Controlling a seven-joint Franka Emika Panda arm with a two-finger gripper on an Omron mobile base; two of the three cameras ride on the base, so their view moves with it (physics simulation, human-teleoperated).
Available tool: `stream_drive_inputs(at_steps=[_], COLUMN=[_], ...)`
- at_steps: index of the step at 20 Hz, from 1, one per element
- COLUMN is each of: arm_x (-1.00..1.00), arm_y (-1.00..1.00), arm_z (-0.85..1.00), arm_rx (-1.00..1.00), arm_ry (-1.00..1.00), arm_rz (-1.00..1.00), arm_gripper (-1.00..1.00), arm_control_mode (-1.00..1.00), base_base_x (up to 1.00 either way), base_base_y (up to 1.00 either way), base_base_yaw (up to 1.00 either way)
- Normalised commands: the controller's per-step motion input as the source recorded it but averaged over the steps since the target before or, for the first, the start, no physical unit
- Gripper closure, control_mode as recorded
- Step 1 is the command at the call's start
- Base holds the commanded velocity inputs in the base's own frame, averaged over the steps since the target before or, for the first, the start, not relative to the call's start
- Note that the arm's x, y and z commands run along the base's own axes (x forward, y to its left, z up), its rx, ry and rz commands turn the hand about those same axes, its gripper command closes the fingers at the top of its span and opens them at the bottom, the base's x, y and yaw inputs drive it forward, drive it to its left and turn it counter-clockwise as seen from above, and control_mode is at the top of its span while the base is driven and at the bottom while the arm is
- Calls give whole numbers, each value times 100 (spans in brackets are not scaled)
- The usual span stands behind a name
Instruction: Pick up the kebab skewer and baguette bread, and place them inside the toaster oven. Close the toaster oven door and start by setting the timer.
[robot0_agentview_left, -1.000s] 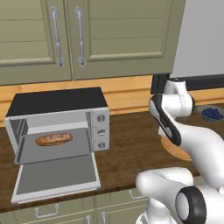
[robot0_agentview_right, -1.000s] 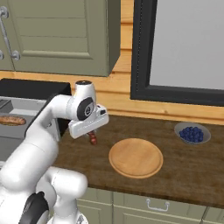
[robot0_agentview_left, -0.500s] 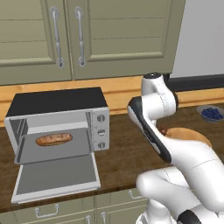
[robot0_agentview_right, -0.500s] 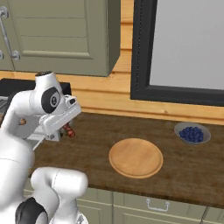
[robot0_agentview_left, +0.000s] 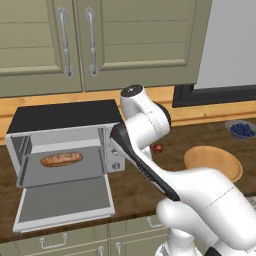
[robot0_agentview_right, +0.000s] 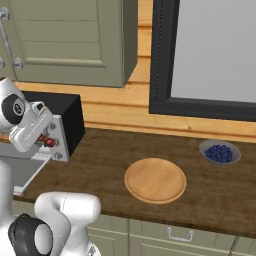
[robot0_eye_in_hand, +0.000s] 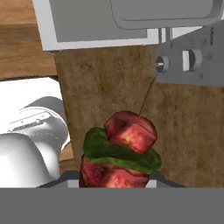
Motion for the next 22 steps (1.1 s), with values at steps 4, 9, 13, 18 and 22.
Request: stream_drive_inputs(at_steps=[4,9,13,18,22], arm_x=[-15,0,0,3,27], arm_y=[100,100,98,76,41], arm_z=[36,23,5,-32,-38], arm_rx=[-9,-5,-1,0,0], arm_ry=[0,0,0,-2,-4], arm_rz=[13,16,20,19,18], arm_gripper=[100,100,100,100,100], arm_control_mode=[-100,-100,-100,-100,-100], base_base_x=[0,0,0,0,0], base_base_y=[0,0,0,0,0], base_base_yaw=[0,0,0,0,0])
